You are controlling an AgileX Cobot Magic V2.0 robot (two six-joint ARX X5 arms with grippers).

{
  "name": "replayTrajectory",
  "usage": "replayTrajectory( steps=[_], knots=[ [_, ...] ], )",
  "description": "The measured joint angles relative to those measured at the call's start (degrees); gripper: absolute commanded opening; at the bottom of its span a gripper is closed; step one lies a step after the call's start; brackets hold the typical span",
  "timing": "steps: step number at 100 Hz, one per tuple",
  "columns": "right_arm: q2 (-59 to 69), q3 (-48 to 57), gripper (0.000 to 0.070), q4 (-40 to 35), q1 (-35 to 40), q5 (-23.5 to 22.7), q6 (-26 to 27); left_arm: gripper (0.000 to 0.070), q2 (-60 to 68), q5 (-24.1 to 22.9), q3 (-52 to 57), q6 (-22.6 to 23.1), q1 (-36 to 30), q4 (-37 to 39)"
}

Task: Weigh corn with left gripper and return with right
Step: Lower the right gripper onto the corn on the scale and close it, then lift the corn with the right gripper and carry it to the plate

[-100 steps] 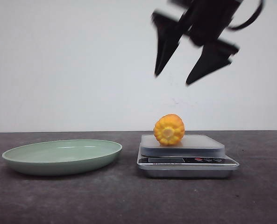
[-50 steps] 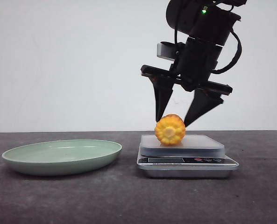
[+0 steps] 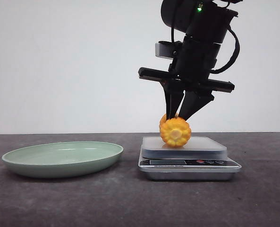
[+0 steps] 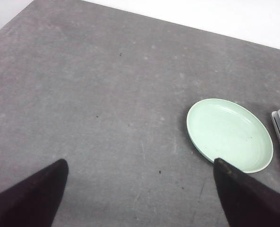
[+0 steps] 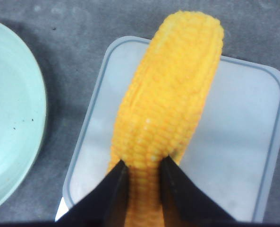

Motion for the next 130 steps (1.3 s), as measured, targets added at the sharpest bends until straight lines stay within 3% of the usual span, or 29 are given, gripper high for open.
replayTrajectory(
  steps=[49, 82, 130],
  knots=[
    [-13.29, 11.21, 0.0, -0.83, 6.51, -0.17, -3.41, 0.0592, 0.0, 0.0, 0.0, 0.11, 0.0, 0.0],
    [-1.05, 18.6, 0.0, 2.6, 15.78, -0.15, -2.58, 0.0592, 0.0, 0.0, 0.0, 0.11, 0.0, 0.0],
    [18.97, 20.11, 0.0004, 5.33, 16.09, -3.17, 4.26, 0.0592, 0.0, 0.0, 0.0, 0.09, 0.0, 0.0]
  ],
)
